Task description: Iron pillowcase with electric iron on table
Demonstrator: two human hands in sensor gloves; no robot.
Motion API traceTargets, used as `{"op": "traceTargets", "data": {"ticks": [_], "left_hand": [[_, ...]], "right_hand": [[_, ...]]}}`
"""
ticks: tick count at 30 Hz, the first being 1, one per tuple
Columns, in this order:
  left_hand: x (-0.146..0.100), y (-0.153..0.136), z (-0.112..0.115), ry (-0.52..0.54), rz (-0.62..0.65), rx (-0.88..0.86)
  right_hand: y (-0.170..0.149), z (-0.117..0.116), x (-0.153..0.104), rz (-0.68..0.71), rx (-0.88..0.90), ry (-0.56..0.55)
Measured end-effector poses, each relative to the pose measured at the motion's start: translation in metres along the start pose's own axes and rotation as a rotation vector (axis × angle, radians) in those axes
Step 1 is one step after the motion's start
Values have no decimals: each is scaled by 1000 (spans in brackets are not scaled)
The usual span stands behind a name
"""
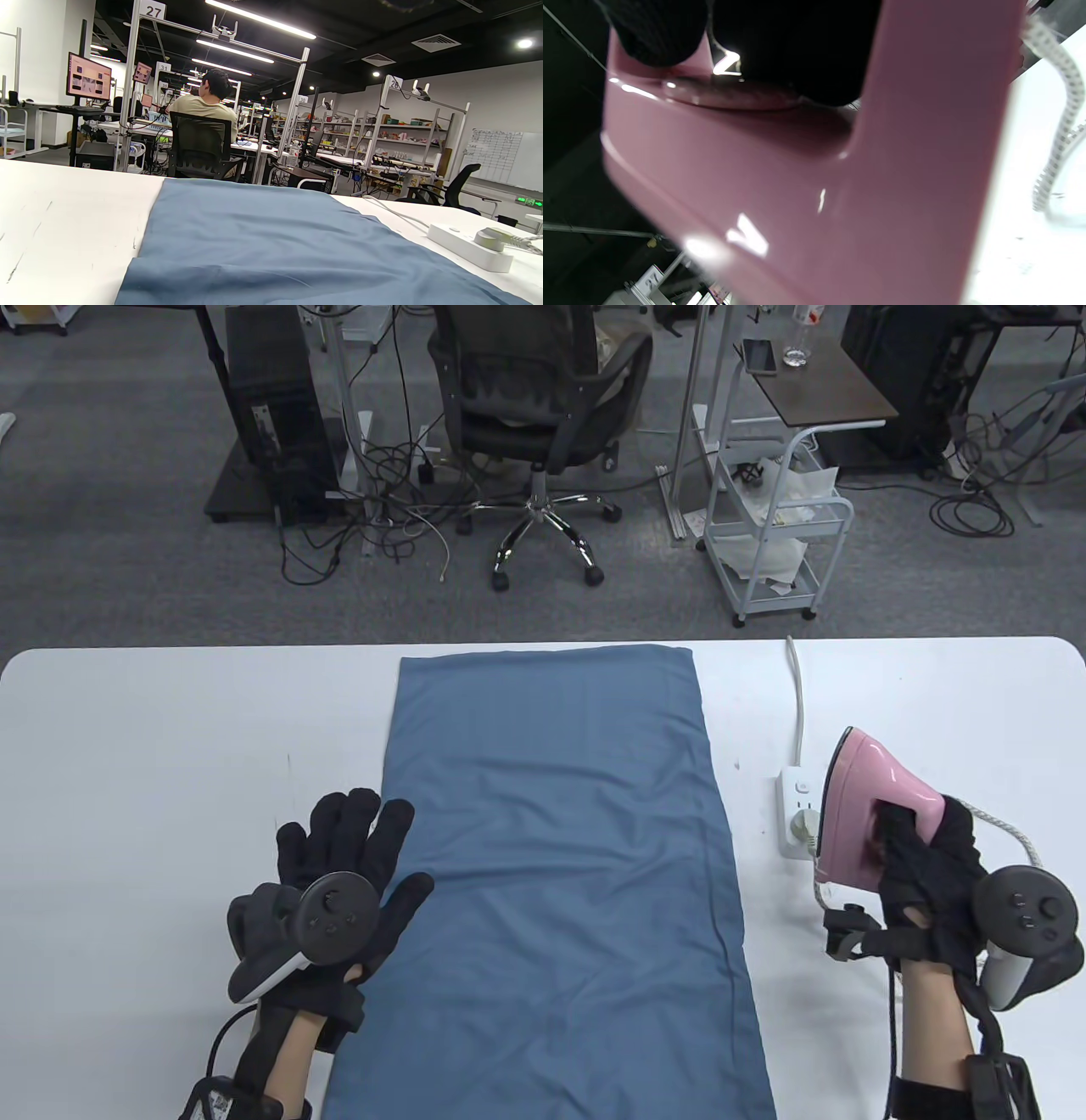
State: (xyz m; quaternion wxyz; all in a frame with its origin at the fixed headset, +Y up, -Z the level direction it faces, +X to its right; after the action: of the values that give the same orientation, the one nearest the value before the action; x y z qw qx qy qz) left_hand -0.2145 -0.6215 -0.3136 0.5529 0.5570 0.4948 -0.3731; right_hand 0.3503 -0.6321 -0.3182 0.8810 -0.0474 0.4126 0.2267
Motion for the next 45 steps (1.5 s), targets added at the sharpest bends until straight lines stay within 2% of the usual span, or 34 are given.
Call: {"op": "traceTargets", "data": {"ticks": [4, 8, 14, 19, 23, 26, 32, 36, 39, 45], "left_hand": [[2, 7, 7, -23, 20, 12], [6, 24, 25, -86, 72, 6], [8, 77, 85, -316, 239, -16], [2, 113, 142, -518, 351, 49], [-5, 120, 176, -648, 380, 73], [-9, 116, 191, -701, 373, 101], [-15, 113, 201, -775, 370, 100], [-20, 112, 205, -789, 387, 106], [-22, 109, 212, -839, 374, 53], [-23, 103, 219, -872, 368, -49]], "right_hand": [[8, -1, -10, 29, 32, 20], [14, -2, -14, 55, 41, 45], [20, 2, -13, 69, 98, 45], [21, 1, -12, 79, 92, 60], [21, -3, -12, 77, 83, 83], [22, -9, -14, 87, 52, 100], [33, -25, -24, 163, -61, 144], [59, -55, -45, 327, -265, 265], [73, -95, -73, 467, -472, 400], [61, -172, -133, 640, -832, 662]]}}
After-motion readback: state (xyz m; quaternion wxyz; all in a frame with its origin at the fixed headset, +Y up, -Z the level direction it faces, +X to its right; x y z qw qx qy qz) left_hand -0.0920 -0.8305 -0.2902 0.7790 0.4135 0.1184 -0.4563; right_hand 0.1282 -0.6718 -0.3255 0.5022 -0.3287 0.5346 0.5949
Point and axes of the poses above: the tracker on the back of each hand, its own y axis roughly to the thumb side, its own x axis roughly from the wrist to the fingertips, z = x × y, the point moved 3 cm from there along x, roughly from the wrist to the fingertips, and after that the axes turned 6 degrees about x, right-handed, at the moved point
